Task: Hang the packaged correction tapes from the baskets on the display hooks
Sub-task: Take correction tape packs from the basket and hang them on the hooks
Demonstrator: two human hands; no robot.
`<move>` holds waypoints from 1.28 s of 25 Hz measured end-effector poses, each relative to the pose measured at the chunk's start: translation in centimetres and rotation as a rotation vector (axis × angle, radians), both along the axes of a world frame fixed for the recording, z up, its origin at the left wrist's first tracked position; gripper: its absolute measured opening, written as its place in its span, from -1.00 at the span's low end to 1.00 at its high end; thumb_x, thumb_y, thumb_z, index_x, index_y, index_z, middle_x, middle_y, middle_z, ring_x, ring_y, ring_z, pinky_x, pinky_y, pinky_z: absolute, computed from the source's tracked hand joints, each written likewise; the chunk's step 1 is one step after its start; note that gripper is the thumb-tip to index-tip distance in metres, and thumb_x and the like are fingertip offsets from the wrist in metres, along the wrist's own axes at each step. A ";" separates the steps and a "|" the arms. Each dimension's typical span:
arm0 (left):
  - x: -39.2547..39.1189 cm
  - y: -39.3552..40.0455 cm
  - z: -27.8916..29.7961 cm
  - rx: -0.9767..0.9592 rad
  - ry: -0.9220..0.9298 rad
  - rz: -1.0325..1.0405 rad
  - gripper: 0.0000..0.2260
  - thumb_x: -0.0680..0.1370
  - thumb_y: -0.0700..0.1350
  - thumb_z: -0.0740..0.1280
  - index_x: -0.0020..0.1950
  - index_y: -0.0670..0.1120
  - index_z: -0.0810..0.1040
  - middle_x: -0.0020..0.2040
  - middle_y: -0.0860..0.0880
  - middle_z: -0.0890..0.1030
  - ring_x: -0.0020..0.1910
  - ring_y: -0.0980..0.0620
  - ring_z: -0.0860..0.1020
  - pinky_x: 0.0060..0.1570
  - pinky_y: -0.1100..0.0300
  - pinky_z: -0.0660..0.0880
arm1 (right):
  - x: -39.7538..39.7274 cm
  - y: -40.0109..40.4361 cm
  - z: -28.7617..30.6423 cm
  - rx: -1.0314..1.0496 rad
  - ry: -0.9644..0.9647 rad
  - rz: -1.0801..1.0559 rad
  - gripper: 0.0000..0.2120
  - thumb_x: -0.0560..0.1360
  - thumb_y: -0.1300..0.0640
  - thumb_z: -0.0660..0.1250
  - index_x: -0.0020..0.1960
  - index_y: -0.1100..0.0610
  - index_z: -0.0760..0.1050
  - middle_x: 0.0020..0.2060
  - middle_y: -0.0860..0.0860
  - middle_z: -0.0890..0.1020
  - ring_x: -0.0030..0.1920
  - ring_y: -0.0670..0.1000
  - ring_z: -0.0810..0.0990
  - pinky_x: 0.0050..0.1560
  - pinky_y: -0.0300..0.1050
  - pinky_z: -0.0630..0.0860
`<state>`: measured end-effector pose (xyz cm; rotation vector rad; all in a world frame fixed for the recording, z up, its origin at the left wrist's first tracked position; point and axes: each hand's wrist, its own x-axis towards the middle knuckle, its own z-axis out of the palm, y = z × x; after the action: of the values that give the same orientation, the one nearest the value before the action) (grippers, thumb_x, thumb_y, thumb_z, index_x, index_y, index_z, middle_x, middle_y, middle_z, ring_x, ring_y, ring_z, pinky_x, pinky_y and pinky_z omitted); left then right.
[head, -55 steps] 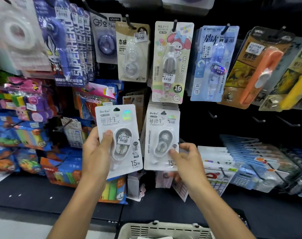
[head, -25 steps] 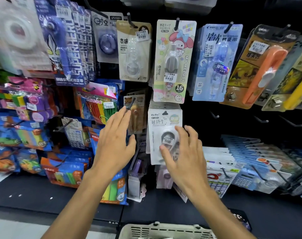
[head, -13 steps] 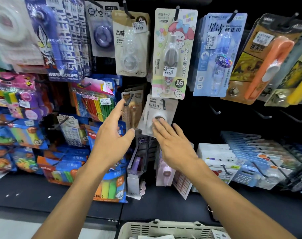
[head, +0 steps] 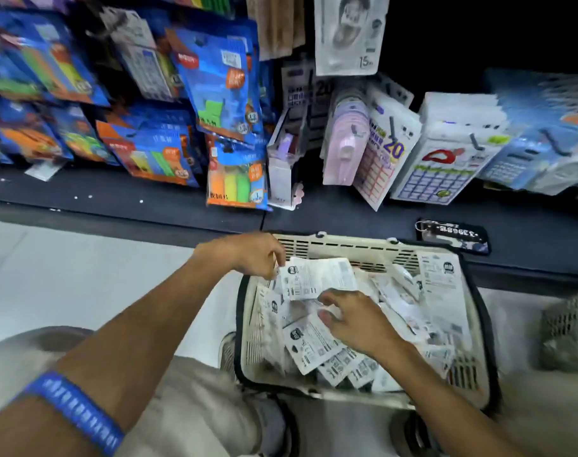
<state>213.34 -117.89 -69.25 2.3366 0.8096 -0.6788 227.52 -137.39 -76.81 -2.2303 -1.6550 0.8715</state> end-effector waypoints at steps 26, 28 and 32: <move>3.1 -6.1 -5.9 -0.727 -0.527 0.825 -0.72 0.50 -0.20 0.52 0.19 0.01 0.67 0.08 0.04 0.76 0.11 -0.02 0.71 0.16 0.04 0.59 | 5.8 -2.7 -0.9 -0.224 0.539 -0.172 -0.26 0.36 -0.11 0.53 0.46 -0.22 0.30 0.42 -0.10 0.47 0.42 0.02 0.44 0.27 -0.01 0.50; 3.0 -5.5 -6.1 -0.725 -0.604 0.950 -0.74 0.48 -0.18 0.54 0.14 0.04 0.69 0.05 0.07 0.76 0.11 0.00 0.71 0.16 0.06 0.58 | 5.8 -4.6 -2.4 -0.487 0.015 0.084 -0.07 0.38 -0.09 0.53 0.59 -0.12 0.09 0.57 -0.06 0.23 0.55 0.07 0.23 0.46 0.10 0.27; 2.9 -5.1 -6.7 -0.688 -0.577 1.006 -0.73 0.46 -0.16 0.57 0.14 0.02 0.70 0.05 0.04 0.76 0.11 -0.03 0.71 0.26 -0.04 0.57 | 6.2 -4.4 -2.2 -0.204 -0.280 0.018 -0.75 0.65 -0.03 0.21 0.22 0.07 0.49 0.02 0.02 0.66 -0.01 0.06 0.66 0.00 -0.05 0.58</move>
<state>216.26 -123.03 -75.90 1.1551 1.0835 0.1581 233.75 -141.82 -79.00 -2.5809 -1.7765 0.7939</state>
